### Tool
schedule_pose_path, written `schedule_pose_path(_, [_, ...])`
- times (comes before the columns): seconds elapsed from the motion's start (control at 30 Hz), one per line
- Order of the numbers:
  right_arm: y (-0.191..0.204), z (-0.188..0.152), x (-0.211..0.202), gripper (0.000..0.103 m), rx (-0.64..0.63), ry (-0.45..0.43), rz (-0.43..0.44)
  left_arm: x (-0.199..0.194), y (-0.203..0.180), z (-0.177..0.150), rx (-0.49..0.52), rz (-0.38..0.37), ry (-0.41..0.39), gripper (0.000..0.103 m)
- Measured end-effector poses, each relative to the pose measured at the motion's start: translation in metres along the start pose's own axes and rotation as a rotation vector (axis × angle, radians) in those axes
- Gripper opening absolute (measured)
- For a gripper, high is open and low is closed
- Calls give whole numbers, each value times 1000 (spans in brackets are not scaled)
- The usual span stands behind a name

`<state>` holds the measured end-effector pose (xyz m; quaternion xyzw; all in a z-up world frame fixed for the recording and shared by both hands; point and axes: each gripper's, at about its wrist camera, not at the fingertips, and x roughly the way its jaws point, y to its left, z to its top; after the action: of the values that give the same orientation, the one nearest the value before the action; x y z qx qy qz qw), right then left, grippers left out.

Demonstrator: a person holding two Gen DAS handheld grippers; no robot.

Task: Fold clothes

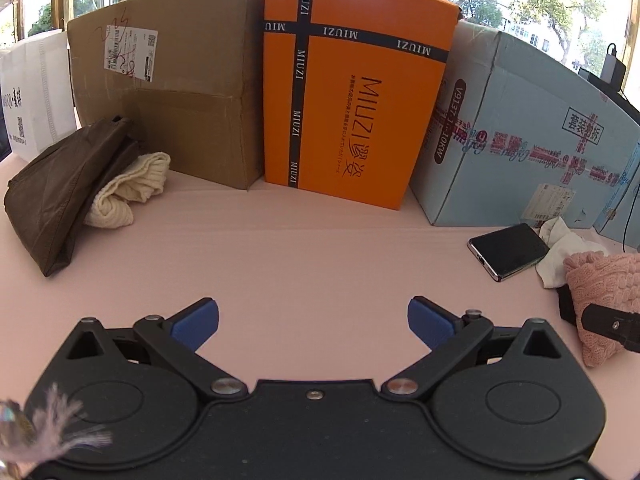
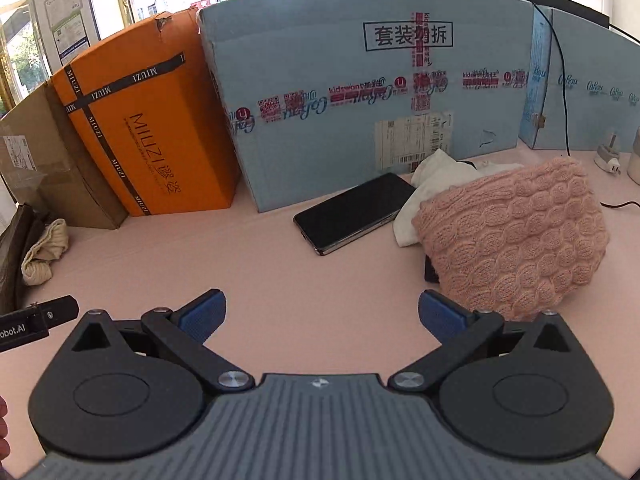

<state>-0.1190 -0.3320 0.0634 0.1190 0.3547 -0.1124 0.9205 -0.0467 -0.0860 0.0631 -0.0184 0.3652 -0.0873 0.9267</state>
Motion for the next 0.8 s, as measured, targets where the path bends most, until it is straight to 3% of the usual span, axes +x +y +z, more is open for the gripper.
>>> schedule_pose_path(0.4, [-18, -16, 21, 103, 33, 158, -18, -4, -22, -12, 23, 77, 16, 103])
schedule_pose_path(0.57, [-24, -20, 36, 103, 41, 244, -36, -1, -21, -16, 21, 149, 56, 103])
schedule_pose_path(0.8, [-23, -21, 44, 103, 11, 308, -5, 5, -23, -17, 2, 185, 99, 103])
